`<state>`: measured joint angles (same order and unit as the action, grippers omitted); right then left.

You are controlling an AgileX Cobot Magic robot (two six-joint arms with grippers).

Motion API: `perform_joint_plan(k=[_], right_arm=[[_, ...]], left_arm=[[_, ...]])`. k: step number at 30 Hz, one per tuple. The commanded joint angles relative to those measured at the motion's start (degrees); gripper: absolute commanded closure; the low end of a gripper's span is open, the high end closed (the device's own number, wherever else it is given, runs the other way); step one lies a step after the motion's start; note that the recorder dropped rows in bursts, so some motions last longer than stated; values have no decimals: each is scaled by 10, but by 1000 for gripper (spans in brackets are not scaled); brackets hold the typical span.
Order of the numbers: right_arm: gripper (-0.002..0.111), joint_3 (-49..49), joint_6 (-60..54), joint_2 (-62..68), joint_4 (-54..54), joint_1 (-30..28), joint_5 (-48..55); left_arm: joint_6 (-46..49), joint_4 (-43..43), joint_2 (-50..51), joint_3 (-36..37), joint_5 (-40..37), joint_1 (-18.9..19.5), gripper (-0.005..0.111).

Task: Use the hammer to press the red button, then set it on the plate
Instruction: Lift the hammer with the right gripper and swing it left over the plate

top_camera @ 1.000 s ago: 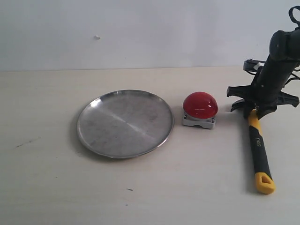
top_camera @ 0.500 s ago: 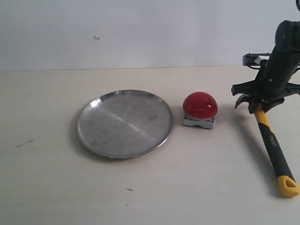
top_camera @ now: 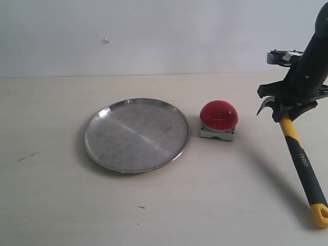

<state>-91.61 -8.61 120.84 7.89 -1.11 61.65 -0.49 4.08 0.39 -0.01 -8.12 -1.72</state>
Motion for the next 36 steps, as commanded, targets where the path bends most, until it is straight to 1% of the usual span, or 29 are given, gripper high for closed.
perform_joint_plan(k=[1,7,11,17,23,27,28,29,30,31,32,33,34,36], right_arm=[[108,-2,-25,-38,14,-4,38],[108,-2,-68,-68,73,-4,83],[108,-2,-103,-84,127,-4,83],[108,3,-137,-95,168,-4,83],[108,39,-217,-96,282,-4,83],[108,72,-278,-96,381,-4,83],[108,90,-311,-96,439,-4,83],[108,100,-325,-96,469,-4,83],[108,126,-368,-96,535,-4,83],[108,138,-389,-98,563,-2,83],[108,172,-444,-98,637,-2,83],[108,186,-471,-98,668,-2,83],[108,219,-516,-98,732,-2,83],[108,256,-565,-98,793,-2,83]], left_arm=[[1,-3,-4,0,1,0,107],[1,-3,-4,0,1,0,107],[1,-3,-4,0,1,0,107],[1,-3,-4,0,1,0,107],[1,-3,-4,0,1,0,107],[1,-3,-4,0,1,0,107],[1,-3,-4,0,1,0,107],[1,-3,-4,0,1,0,107],[1,-3,-4,0,1,0,107],[1,-3,-4,0,1,0,107],[1,-3,-4,0,1,0,107],[1,-3,-4,0,1,0,107],[1,-3,-4,0,1,0,107],[1,-3,-4,0,1,0,107]])
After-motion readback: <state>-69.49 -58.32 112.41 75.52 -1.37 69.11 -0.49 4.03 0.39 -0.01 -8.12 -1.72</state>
